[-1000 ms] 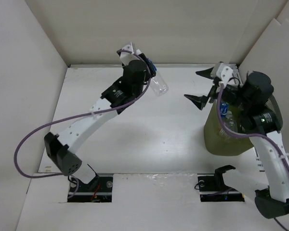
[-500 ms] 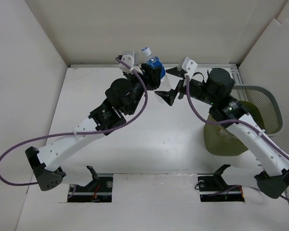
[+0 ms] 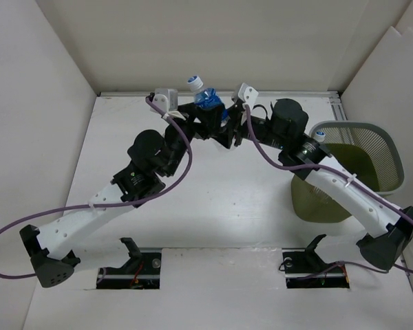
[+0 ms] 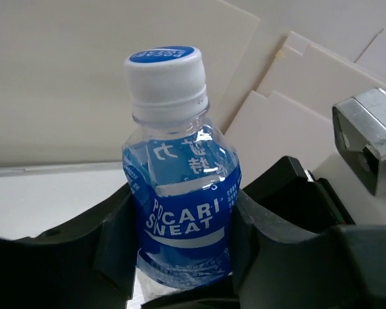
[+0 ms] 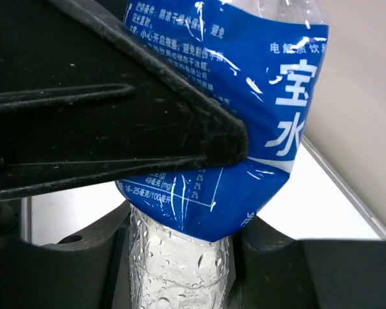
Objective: Put the plastic bottles in the bin
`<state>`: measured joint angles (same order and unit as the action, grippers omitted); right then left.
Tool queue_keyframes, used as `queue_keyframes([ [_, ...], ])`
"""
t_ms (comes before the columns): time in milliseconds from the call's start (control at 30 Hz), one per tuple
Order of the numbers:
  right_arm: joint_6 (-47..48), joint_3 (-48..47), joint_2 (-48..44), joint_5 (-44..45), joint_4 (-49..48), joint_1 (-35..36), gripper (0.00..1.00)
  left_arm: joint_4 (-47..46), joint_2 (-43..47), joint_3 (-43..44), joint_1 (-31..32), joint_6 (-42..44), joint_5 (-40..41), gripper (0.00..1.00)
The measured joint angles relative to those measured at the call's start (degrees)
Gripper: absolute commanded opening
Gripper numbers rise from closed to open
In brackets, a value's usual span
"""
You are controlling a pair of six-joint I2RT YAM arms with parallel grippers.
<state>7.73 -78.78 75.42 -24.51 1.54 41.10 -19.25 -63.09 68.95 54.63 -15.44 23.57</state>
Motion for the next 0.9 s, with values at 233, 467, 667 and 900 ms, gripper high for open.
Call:
queue_keyframes([
  [233, -0.04, 4.74, -2.84, 4.33, -0.85, -4.68, 0.00, 2.25, 2.08, 1.75, 1.09, -2.75, 1.40, 1.00],
  [467, -0.04, 13.14, -19.58, 8.07, 3.85, -21.24, 0.00, 10.12, 3.61, 1.99, 1.14, -5.53, 8.17, 1.00],
  [667, 0.42, 13.27, -31.67, 7.15, 8.37, -35.19, 0.00, 14.12, 3.80, -2.29, 1.14, -8.26, 9.55, 1.00],
  [900, 2.67, 11.65, -38.23, 14.56, 24.37, -44.81, 0.20, 17.44, 2.05, -4.81, 1.14, -10.60, 8.79, 1.00],
])
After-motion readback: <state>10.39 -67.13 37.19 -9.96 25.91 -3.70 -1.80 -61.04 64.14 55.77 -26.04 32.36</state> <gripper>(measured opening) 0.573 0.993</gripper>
